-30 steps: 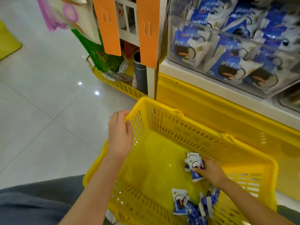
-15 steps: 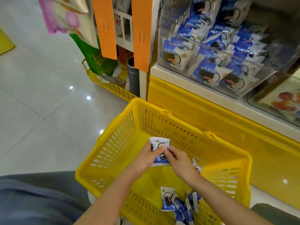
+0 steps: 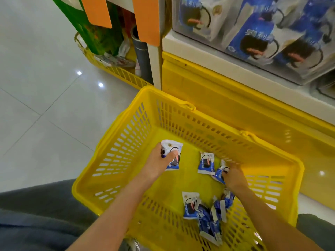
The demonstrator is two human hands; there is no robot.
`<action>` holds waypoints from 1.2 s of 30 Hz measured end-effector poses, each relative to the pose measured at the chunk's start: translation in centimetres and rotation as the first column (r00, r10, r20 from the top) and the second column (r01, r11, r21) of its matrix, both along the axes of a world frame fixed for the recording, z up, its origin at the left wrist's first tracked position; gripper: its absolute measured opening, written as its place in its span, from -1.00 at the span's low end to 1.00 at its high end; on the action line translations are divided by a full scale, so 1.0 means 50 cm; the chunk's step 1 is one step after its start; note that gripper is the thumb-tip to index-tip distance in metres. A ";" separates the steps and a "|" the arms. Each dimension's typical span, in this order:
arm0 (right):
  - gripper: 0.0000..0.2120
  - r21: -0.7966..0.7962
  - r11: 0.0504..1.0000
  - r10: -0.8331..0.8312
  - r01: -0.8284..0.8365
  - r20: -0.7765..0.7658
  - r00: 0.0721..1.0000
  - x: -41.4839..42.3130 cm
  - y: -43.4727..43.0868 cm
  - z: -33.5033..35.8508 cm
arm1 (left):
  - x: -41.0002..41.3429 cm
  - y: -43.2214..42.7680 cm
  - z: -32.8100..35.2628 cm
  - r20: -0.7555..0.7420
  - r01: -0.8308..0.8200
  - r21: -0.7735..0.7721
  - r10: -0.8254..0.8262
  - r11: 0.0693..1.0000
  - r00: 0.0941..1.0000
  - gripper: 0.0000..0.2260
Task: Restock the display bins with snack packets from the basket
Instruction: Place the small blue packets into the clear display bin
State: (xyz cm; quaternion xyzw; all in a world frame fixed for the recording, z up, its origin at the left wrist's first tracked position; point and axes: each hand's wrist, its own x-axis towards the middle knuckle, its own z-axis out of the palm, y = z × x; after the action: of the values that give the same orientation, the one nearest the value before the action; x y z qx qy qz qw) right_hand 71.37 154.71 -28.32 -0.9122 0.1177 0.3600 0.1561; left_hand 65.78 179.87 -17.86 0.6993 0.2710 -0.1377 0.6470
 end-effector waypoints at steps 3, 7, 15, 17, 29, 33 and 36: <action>-0.41 -0.025 0.999 -0.026 0.026 0.019 0.999 -0.006 0.008 -0.016 | 0.001 0.001 -0.016 -0.019 -0.023 -0.004 0.022 1.000 1.000 -0.86; -0.42 -0.050 0.997 0.054 -0.055 -0.020 0.998 -0.008 0.005 -0.027 | 0.007 0.000 -0.025 -0.079 -0.069 0.034 0.071 0.997 0.994 -0.74; -0.57 0.173 0.982 0.073 -0.079 0.039 0.997 -0.026 0.036 0.035 | -0.008 -0.013 -0.017 -0.182 -0.061 0.060 0.071 0.996 0.981 -0.70; -0.57 0.252 0.965 0.057 -0.074 0.075 0.996 -0.031 0.050 0.067 | -0.016 -0.015 -0.009 -0.192 -0.069 0.081 0.084 0.994 0.978 -0.75; -0.81 0.729 0.685 -0.228 0.018 0.191 0.955 -0.024 0.152 0.343 | -0.008 -0.050 0.119 -0.007 -0.255 -0.195 0.259 0.947 0.966 -0.86; -0.79 0.773 0.634 -0.270 0.022 0.195 0.943 -0.014 0.132 0.430 | 0.006 -0.073 0.192 0.184 -0.180 -0.246 0.228 0.953 0.956 -0.76; -0.73 0.793 0.609 -0.231 -0.016 0.198 0.953 -0.007 0.112 0.496 | 0.019 -0.071 0.251 0.262 -0.143 -0.214 0.197 0.966 0.945 -0.78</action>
State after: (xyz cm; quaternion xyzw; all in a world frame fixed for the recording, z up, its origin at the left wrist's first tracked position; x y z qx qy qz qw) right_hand 71.03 160.30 -3.53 -0.7835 -0.0201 0.2319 0.5762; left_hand 66.75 176.33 -5.32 0.6198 0.2214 -0.0061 0.7528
